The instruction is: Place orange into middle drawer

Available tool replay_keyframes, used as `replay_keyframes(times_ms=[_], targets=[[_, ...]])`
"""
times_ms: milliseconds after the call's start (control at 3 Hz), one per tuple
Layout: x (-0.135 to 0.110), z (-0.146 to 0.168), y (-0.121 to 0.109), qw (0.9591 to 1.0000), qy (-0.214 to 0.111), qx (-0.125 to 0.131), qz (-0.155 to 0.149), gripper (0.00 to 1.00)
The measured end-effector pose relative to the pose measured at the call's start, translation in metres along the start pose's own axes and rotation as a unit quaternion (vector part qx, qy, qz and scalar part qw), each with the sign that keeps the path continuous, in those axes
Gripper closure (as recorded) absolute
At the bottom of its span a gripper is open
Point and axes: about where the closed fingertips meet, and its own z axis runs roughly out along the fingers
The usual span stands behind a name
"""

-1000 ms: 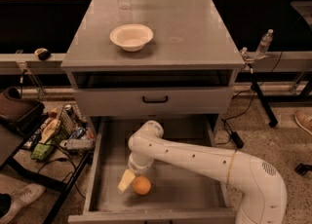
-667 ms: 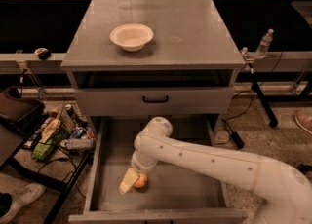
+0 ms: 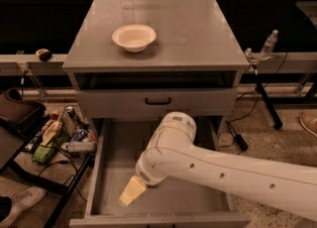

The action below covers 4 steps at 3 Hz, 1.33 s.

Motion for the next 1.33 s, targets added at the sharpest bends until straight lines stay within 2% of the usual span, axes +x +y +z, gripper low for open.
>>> replay_keyframes(times_ms=[333,667,1000,1333], targets=[[-0.018,-0.106,0.002,0.9958,-0.074,0.045,0.031,0.0],[-0.035,-0.201,-0.008,0.9773,-0.165,0.088,0.101,0.0],[-0.049,-0.266,-0.02,0.9483,-0.232,0.123,0.178,0.0],[-0.056,-0.313,-0.024,0.9173,-0.284,0.144,0.238,0.0]])
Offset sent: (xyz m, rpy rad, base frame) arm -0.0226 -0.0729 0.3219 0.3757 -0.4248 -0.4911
